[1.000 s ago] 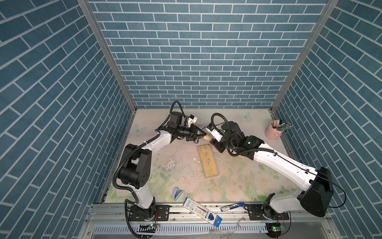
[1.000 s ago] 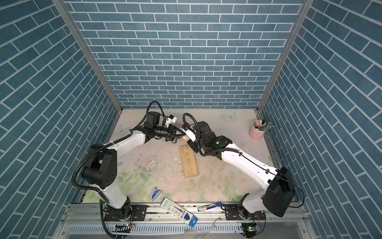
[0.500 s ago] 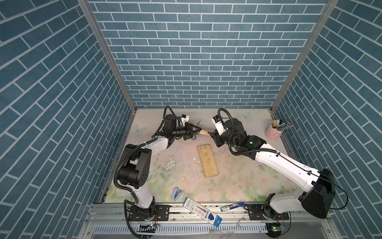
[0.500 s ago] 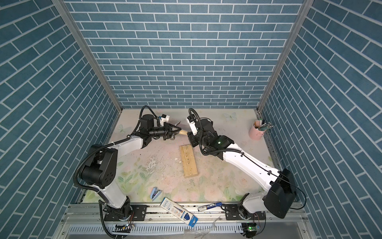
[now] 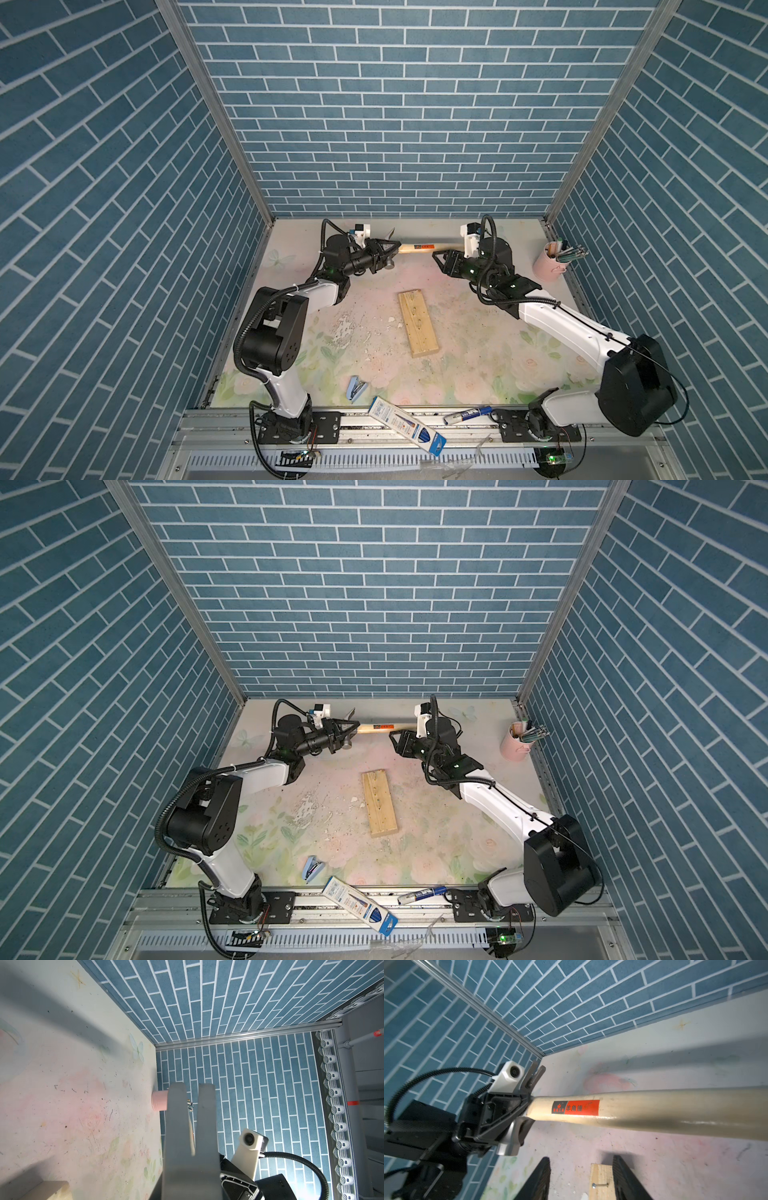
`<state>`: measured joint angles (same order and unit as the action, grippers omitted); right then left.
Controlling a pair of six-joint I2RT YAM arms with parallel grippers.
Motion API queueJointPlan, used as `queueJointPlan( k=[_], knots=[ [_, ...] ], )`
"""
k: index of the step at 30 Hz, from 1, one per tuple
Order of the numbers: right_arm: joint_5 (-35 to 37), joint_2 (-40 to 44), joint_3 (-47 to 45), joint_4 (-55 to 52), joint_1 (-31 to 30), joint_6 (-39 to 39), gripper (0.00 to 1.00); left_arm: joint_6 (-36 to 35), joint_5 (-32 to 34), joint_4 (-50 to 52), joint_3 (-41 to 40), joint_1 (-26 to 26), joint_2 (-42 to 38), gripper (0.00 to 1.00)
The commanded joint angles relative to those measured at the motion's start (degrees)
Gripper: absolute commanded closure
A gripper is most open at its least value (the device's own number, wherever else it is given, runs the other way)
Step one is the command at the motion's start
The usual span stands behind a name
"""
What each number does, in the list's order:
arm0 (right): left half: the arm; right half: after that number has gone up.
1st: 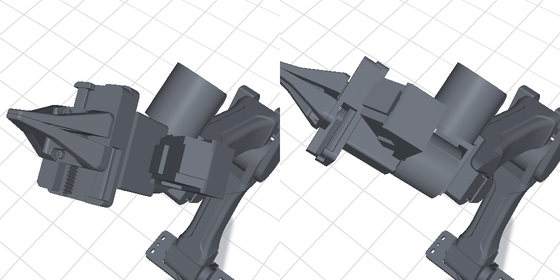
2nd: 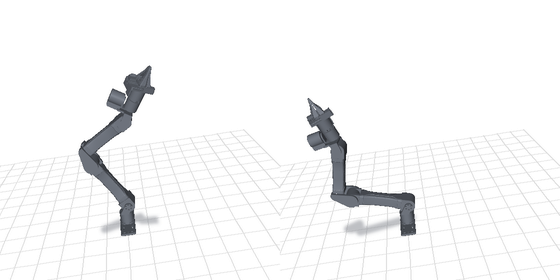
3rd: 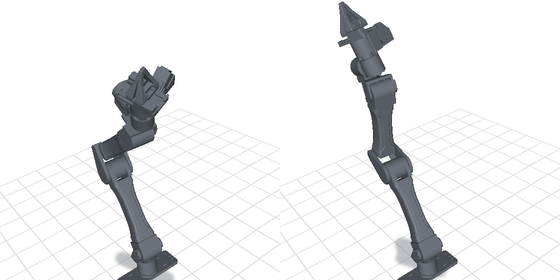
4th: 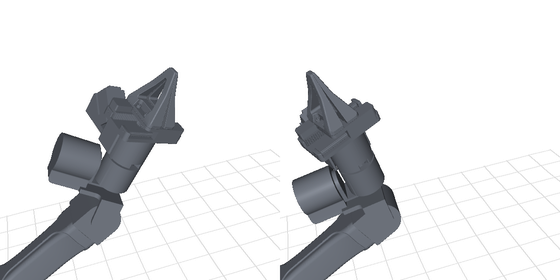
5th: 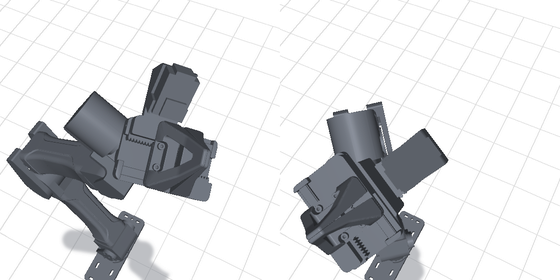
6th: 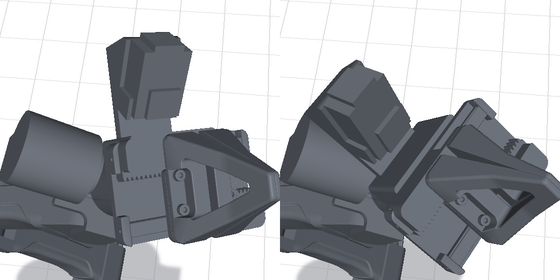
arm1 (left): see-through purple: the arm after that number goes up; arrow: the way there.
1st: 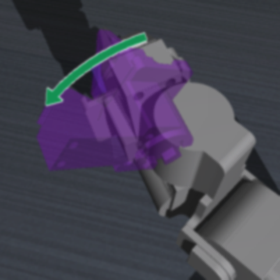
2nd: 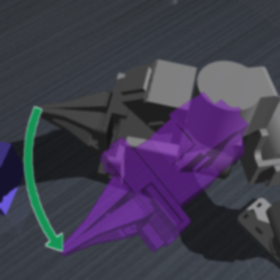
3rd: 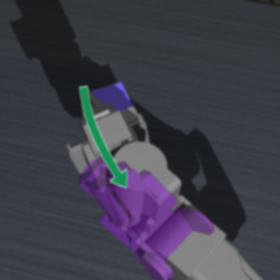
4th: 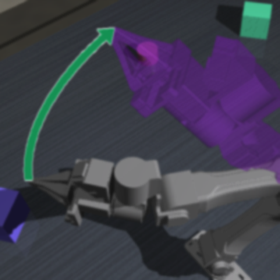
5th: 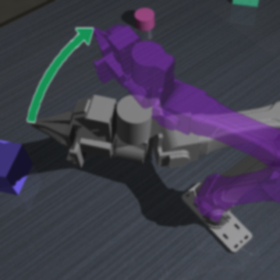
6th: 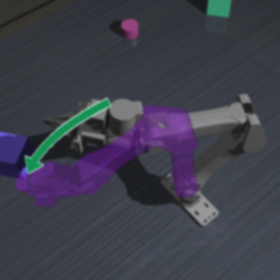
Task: Use a claw hammer to pull out a nail
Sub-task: Pick up the hammer at the center of the board.
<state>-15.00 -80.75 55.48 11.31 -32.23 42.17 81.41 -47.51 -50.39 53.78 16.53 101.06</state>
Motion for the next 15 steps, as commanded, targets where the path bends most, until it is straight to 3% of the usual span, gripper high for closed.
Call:
queueJointPlan(
  k=[1, 15],
  knots=[
    [-6.58, -2.64, -0.77, 11.56, 0.47, 11.13, 0.48, 1.92, 3.06, -10.15, -0.32, 0.08, -2.09, 1.0],
    [-8.2, -11.96, -3.36, 29.9, 1.38, 24.91, 0.47, 1.95, 8.74, -13.0, -1.14, 2.16, -2.96, 1.0]
  ],
)
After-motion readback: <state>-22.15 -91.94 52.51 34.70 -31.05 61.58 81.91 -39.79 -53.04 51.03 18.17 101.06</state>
